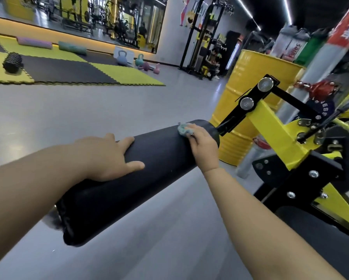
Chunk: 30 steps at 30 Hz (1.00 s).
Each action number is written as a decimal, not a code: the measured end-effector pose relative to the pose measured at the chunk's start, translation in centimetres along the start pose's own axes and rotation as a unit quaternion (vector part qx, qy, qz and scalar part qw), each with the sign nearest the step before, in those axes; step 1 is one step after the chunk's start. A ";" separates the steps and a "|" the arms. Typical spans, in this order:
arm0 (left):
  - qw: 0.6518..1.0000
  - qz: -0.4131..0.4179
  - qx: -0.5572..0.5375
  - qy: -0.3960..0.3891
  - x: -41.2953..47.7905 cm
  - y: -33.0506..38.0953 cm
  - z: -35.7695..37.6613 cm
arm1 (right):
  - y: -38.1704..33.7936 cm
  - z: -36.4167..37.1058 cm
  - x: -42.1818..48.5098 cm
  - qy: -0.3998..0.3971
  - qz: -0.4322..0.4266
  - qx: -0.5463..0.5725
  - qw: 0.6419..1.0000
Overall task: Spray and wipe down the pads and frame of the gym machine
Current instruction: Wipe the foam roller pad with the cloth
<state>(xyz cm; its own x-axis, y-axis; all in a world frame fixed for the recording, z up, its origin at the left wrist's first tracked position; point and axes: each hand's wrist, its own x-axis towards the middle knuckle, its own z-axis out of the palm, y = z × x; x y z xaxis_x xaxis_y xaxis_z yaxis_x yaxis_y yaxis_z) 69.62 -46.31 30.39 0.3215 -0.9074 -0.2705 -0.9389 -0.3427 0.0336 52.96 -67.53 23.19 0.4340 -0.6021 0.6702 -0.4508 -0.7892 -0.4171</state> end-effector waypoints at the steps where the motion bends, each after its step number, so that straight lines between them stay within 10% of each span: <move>1: 1.000 -0.002 0.002 -0.002 0.2 0.1 -0.2 | 1.5 -0.4 0.6 0.013 0.060 -0.004 0.998; 7: 0.999 -0.005 -0.040 -0.034 1.9 -0.2 -1.4 | 4.6 -1.2 4.6 0.100 0.331 -0.015 0.938; 18: 1.000 -0.002 -0.001 -0.023 2.8 -0.3 -1.1 | -8.8 0.1 -0.8 -0.140 -0.122 0.040 0.982; 25: 1.000 -0.004 -0.020 -0.023 2.7 -0.6 -0.9 | 4.4 -2.7 4.8 0.047 0.241 -0.071 0.967; 30: 0.999 -0.002 -0.032 -0.032 3.0 -0.7 -1.1 | 0.0 0.5 2.1 0.072 0.170 -0.056 0.981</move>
<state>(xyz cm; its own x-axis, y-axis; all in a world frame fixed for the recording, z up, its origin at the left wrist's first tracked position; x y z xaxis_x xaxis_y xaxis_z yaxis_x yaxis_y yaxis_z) 71.37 -49.06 30.61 0.3156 -0.8891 -0.3315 -0.9267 -0.3639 0.0937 54.30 -68.89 24.28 0.1326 -0.7981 0.5878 -0.6361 -0.5234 -0.5670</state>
